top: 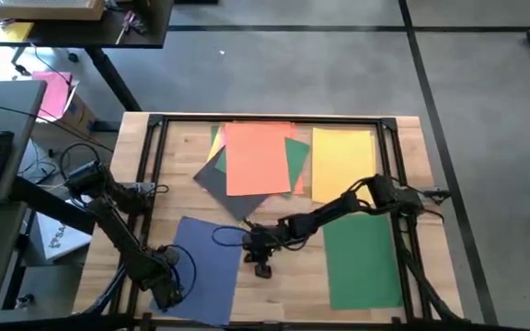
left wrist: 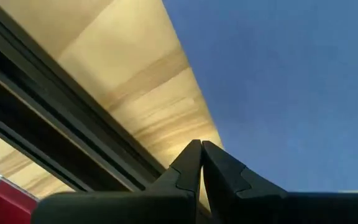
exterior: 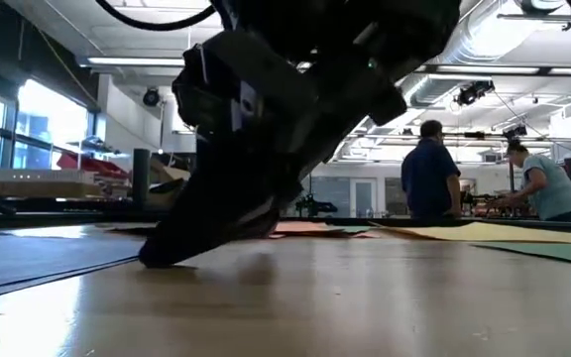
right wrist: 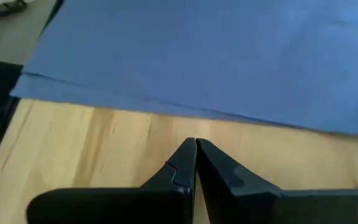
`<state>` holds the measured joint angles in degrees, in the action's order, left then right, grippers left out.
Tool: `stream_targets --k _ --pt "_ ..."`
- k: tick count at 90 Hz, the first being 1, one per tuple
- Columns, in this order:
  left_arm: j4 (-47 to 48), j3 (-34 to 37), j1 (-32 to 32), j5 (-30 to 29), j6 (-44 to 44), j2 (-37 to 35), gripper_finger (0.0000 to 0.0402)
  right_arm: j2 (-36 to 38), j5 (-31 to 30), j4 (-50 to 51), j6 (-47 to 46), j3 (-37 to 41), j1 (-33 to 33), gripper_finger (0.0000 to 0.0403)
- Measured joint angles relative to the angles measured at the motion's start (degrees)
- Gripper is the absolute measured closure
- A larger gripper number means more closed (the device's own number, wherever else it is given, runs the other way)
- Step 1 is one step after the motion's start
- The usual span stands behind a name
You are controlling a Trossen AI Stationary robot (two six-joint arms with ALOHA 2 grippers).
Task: Organize paper
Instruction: Adjust the bottom left violet paper
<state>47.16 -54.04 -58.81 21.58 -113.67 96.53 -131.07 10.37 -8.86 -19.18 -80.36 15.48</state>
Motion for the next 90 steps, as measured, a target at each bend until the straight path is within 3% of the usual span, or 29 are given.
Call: stream_targets --k 64,90 --pt "1.7 1.0 6.8 -1.7 14.0 5.5 0.0401 -0.4 -1.4 -3.8 2.6 0.2 -0.7 0.0403" --pt "2.6 -1.6 6.8 -6.5 14.3 5.6 0.0402 -0.3 -7.0 -3.6 2.8 0.1 -0.9 0.0403"
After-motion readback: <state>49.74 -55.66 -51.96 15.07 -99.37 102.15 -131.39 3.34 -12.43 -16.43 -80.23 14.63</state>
